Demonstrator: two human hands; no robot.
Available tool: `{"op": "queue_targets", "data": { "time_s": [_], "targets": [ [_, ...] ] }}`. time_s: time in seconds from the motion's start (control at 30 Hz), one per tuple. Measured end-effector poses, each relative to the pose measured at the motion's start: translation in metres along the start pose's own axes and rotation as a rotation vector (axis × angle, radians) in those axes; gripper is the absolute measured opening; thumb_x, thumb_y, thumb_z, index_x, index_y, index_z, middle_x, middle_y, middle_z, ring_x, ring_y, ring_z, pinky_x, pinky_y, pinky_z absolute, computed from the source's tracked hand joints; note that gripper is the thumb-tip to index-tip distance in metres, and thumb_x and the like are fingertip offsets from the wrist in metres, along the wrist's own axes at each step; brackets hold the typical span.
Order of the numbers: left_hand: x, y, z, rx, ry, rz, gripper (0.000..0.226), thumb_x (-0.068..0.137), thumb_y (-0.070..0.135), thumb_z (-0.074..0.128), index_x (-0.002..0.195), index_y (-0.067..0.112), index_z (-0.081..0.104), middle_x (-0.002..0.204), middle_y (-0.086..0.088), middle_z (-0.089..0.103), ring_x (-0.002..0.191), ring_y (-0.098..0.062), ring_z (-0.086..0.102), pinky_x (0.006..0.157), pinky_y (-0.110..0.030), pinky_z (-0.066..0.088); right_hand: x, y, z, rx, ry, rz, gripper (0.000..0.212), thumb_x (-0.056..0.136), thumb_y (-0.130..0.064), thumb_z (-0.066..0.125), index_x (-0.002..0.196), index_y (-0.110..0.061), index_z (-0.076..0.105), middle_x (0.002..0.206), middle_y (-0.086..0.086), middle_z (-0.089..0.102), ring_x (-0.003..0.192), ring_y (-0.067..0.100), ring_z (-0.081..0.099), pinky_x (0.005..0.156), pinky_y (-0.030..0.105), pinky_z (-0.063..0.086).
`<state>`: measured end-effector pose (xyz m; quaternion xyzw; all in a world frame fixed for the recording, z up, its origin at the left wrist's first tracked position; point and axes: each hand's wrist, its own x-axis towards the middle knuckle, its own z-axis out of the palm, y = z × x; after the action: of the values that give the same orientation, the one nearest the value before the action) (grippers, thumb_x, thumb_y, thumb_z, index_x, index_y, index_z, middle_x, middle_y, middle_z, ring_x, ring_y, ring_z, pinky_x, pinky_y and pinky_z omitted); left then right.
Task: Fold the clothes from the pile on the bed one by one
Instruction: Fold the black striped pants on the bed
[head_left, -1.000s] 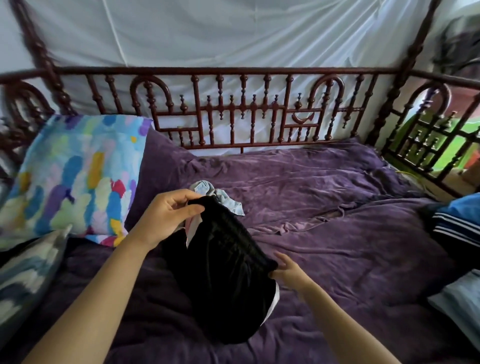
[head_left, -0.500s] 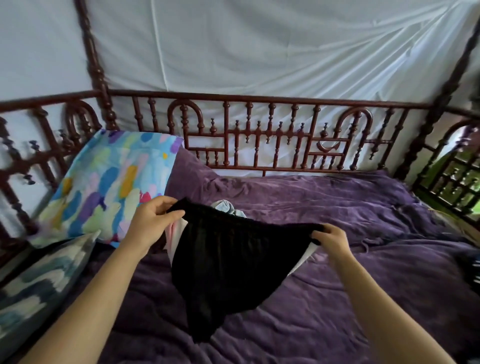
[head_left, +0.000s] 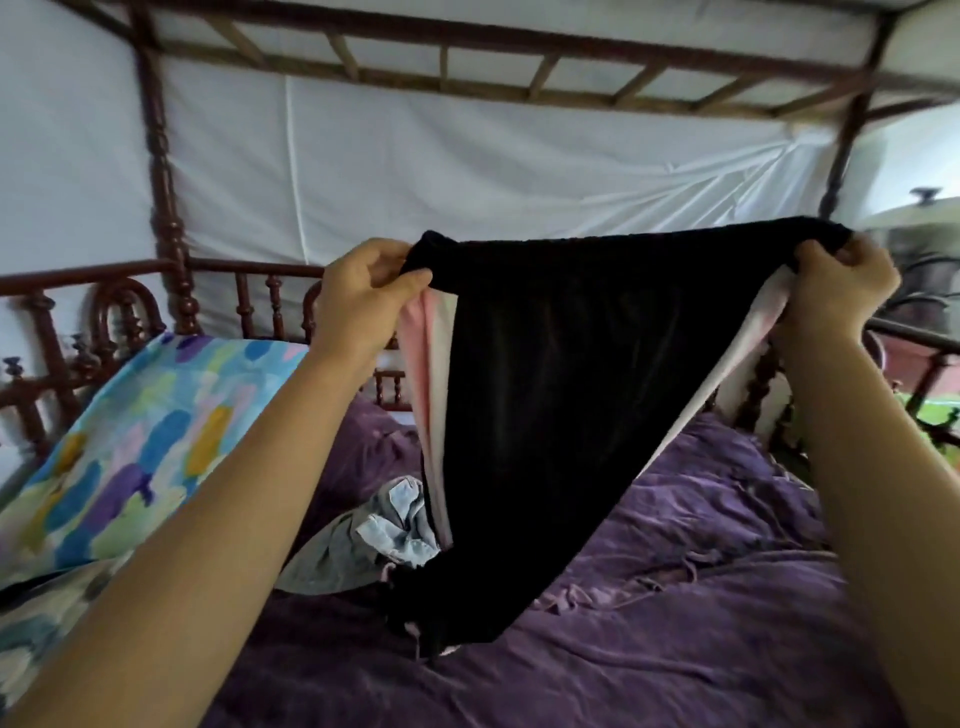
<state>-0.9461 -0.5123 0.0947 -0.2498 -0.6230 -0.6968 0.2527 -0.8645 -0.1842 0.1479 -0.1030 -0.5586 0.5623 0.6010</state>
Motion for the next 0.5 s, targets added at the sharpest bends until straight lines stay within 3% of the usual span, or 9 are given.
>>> {"op": "queue_targets", "data": {
  "time_s": [0.1, 0.27, 0.33, 0.5],
  "targets": [
    [0.009, 0.017, 0.011, -0.026, -0.01, 0.085, 0.029, 0.083, -0.003, 0.061, 0.082, 0.026, 0.062, 0.069, 0.024, 0.069, 0.069, 0.01, 0.063, 0.065, -0.006, 0.045, 0.014, -0.018, -0.008, 0.017, 0.046, -0.089, 0.028, 0.072, -0.001, 0.053, 0.061, -0.024, 0.043, 0.06, -0.01, 0.04, 0.048, -0.005, 0.036, 0.054, 0.014, 0.031],
    [0.012, -0.005, 0.003, 0.011, 0.064, 0.02, 0.019, 0.088, -0.004, 0.055, 0.102, 0.009, 0.061, 0.082, 0.013, 0.063, 0.063, 0.014, 0.059, 0.062, -0.006, 0.044, -0.01, 0.0, -0.013, -0.059, -0.079, -0.085, 0.033, 0.076, 0.005, 0.054, 0.065, -0.026, 0.047, 0.063, -0.01, 0.046, 0.044, -0.013, 0.044, 0.052, 0.006, 0.034],
    [0.006, -0.022, -0.005, 0.045, 0.071, -0.029, 0.022, 0.089, -0.003, 0.053, 0.109, 0.005, 0.059, 0.085, 0.01, 0.061, 0.061, 0.014, 0.057, 0.062, -0.006, 0.044, -0.022, 0.018, -0.014, -0.111, -0.149, -0.041, 0.033, 0.078, 0.005, 0.055, 0.067, -0.025, 0.049, 0.065, -0.009, 0.049, 0.045, -0.015, 0.046, 0.052, 0.003, 0.036],
    [-0.024, -0.062, -0.029, 0.147, 0.073, -0.131, 0.027, 0.09, -0.004, 0.052, 0.115, 0.002, 0.06, 0.099, -0.002, 0.061, 0.085, -0.002, 0.056, 0.071, -0.002, 0.044, -0.05, 0.072, -0.013, -0.227, -0.313, 0.147, 0.016, 0.081, 0.006, 0.057, 0.077, -0.009, 0.06, 0.066, -0.005, 0.052, 0.047, -0.006, 0.049, 0.047, 0.003, 0.037]
  ]
}}
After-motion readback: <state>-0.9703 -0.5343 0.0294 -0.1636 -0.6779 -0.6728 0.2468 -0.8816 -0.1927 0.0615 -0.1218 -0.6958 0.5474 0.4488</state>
